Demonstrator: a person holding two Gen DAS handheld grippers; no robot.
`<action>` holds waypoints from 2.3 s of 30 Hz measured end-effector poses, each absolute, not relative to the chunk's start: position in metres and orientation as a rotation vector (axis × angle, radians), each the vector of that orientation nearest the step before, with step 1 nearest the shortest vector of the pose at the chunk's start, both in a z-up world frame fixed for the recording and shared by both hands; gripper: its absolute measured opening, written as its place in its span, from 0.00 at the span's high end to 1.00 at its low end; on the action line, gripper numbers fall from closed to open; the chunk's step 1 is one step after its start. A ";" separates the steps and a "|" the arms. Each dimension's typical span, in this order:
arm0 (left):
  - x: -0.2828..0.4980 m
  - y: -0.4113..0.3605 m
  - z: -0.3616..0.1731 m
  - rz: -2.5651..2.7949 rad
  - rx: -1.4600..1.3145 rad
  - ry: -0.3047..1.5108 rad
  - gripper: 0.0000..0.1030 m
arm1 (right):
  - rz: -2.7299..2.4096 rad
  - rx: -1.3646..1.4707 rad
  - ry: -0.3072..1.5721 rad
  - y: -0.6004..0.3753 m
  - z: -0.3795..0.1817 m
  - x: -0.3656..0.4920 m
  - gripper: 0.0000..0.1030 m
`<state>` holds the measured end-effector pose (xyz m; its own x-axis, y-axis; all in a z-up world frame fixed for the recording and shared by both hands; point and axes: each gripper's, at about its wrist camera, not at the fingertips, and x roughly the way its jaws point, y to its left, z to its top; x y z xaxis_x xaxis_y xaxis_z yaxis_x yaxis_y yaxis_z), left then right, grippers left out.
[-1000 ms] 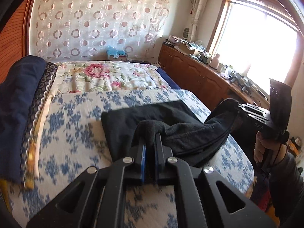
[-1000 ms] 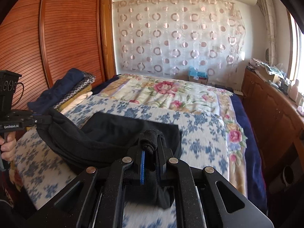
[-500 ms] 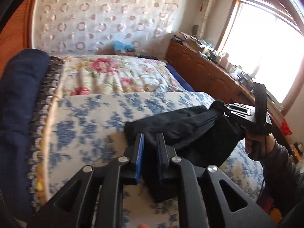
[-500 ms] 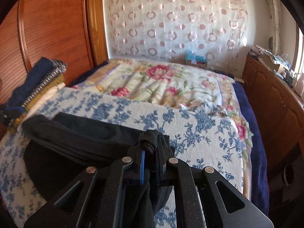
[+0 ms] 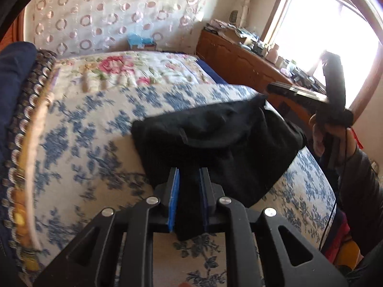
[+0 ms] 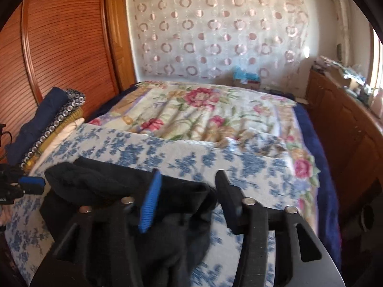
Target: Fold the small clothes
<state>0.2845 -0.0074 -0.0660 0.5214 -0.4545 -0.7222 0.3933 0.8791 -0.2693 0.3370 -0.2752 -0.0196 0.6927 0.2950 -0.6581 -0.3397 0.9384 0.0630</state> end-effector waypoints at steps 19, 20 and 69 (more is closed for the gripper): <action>0.358 -0.033 -0.063 -0.404 -0.001 0.868 0.87 | 0.483 -0.054 0.914 -0.275 -0.069 0.381 0.50; 0.362 -0.030 -0.065 -0.381 0.002 0.881 0.87 | 0.500 -0.042 0.924 -0.275 -0.071 0.384 0.53; 0.383 -0.011 -0.096 -0.422 0.050 1.028 0.51 | 0.469 -0.013 0.981 -0.278 -0.094 0.373 0.57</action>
<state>0.3827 -0.0107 -0.0965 0.4438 -0.3170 -0.8382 0.3634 0.9187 -0.1550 0.3733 -0.2779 -0.0935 0.4650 0.3762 -0.8014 -0.3875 0.9004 0.1979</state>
